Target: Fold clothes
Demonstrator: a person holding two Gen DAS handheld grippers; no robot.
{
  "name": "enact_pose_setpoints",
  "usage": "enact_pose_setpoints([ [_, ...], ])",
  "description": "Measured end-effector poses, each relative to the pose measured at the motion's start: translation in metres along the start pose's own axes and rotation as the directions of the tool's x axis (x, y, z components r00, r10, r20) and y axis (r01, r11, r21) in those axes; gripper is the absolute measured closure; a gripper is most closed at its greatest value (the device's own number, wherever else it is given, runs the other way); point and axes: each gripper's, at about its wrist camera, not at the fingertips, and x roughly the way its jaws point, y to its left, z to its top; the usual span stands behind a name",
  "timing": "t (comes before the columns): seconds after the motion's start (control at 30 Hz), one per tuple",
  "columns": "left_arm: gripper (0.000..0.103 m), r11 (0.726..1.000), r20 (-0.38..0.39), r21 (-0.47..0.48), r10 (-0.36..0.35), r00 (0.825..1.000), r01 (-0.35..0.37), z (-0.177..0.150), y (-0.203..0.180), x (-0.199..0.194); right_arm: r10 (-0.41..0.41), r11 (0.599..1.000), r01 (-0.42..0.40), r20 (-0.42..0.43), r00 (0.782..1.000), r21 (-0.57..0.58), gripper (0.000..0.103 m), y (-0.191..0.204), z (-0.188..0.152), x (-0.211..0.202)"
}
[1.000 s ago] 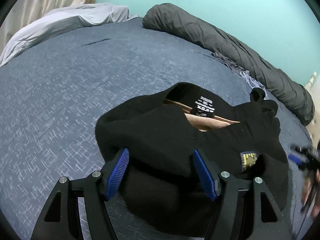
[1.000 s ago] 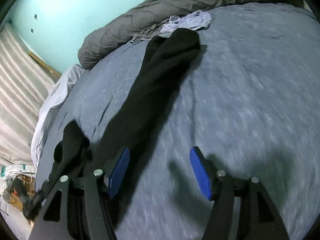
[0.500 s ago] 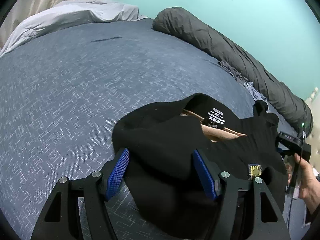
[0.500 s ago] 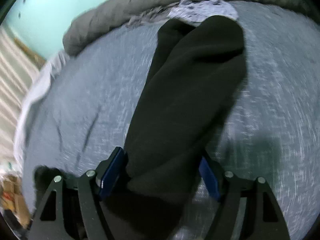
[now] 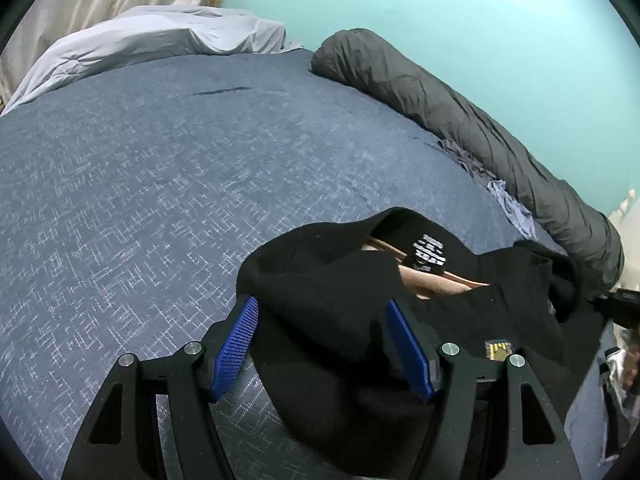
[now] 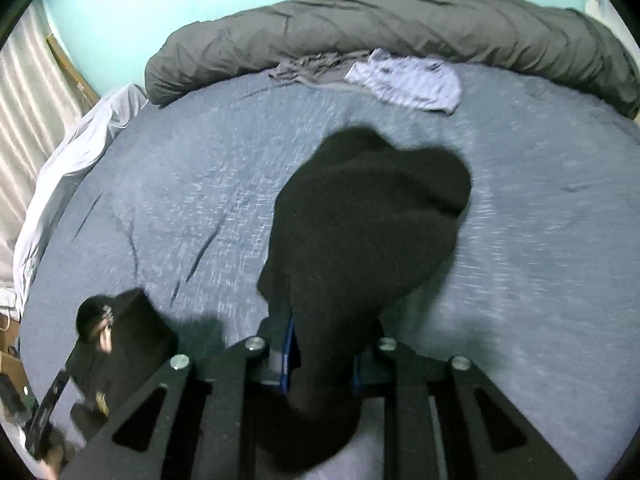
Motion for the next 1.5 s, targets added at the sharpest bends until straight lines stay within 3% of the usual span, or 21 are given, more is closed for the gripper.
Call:
enact_pose_setpoints([
  [0.23, 0.033, 1.000, 0.021, 0.011, -0.004, 1.000, 0.004, -0.002, -0.004, -0.009, -0.048, 0.999, 0.047, 0.017, 0.999, 0.027, 0.083, -0.033, -0.027, -0.093],
  [0.43, 0.033, 0.999, 0.002, 0.019, -0.029, 1.000, 0.029, -0.003, -0.009, -0.006, -0.147, 0.989, 0.148, -0.025, 0.989, 0.031, 0.083, -0.065, -0.058, -0.146],
  [0.6, 0.031, 0.994, -0.058, 0.063, -0.081, 0.995, 0.084, -0.009, -0.026, 0.005, -0.223, 0.972, 0.230, -0.121, 0.967, 0.047, 0.082, -0.102, -0.077, -0.118],
  [0.7, 0.022, 0.991, -0.087, 0.100, -0.084, 0.993, 0.092, -0.010, -0.036, 0.012, -0.244, 0.959, 0.265, -0.181, 0.953, 0.102, 0.074, -0.128, -0.088, -0.089],
  [0.77, 0.022, 0.990, -0.091, 0.103, -0.082, 0.993, 0.091, -0.011, -0.039, 0.015, -0.266, 0.946, 0.295, -0.203, 0.942, 0.131, 0.070, -0.142, -0.094, -0.077],
  [0.83, 0.022, 0.991, -0.079, 0.099, -0.084, 0.993, 0.091, -0.009, -0.040, 0.014, -0.307, 0.932, 0.334, -0.179, 0.935, 0.143, 0.051, -0.146, -0.094, -0.082],
  [0.93, 0.022, 0.992, -0.054, 0.096, -0.081, 0.995, 0.086, -0.007, -0.039, 0.010, -0.375, 0.909, 0.388, -0.105, 0.921, 0.150, 0.047, -0.145, -0.091, -0.106],
  [1.1, 0.022, 0.990, -0.060, 0.095, -0.096, 0.994, 0.102, -0.007, -0.041, 0.010, -0.307, 0.945, 0.307, -0.011, 0.952, 0.117, 0.046, -0.110, -0.087, -0.113],
  [1.23, 0.022, 0.984, -0.063, 0.133, -0.114, 0.991, 0.122, -0.009, -0.048, 0.006, -0.090, 0.994, 0.092, -0.045, 0.995, 0.051, 0.042, -0.067, -0.084, -0.072],
  [1.33, 0.022, 0.975, -0.085, 0.158, -0.144, 0.986, 0.156, -0.012, -0.053, 0.007, 0.056, 0.998, -0.053, -0.121, 0.991, 0.032, 0.038, -0.037, -0.082, -0.030],
  [1.5, 0.022, 0.962, -0.118, 0.198, -0.166, 0.979, 0.187, -0.017, -0.060, 0.018, 0.124, 0.992, -0.120, -0.191, 0.974, 0.032, 0.035, -0.007, -0.082, 0.024],
])
